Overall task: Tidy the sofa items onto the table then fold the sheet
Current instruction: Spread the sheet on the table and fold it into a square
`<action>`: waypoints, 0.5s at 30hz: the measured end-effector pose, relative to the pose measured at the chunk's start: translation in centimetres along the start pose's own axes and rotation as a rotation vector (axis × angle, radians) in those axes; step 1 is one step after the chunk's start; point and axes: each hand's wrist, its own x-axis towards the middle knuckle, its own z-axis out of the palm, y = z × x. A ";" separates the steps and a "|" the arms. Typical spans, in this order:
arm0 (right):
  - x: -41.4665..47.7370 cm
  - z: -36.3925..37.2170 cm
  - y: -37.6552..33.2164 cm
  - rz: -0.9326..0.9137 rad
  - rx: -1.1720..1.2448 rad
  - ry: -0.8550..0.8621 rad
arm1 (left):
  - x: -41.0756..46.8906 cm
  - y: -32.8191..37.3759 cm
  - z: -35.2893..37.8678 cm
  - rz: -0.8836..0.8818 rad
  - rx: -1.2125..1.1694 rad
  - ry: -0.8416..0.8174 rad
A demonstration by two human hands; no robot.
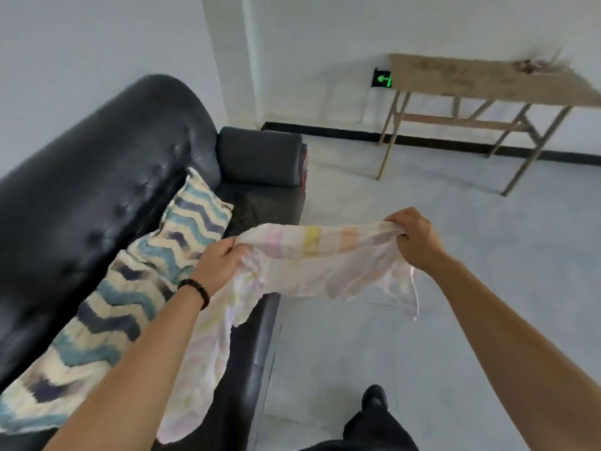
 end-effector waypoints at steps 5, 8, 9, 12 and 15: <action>1.0 -4.5 11.0 0.285 0.309 0.066 | 6.3 11.4 11.9 0.113 -0.160 -0.015; 2.4 -7.6 17.0 0.337 0.346 0.071 | 9.8 17.3 18.5 0.179 -0.127 -0.011; 3.0 -8.9 19.0 0.330 0.293 0.082 | 11.2 19.2 20.5 0.215 -0.071 -0.037; 5.6 -13.7 24.3 0.328 0.171 0.187 | 15.2 23.8 25.6 0.346 0.313 -0.053; 9.6 -18.6 28.0 0.431 0.268 0.377 | 19.0 26.6 29.3 0.489 0.552 -0.063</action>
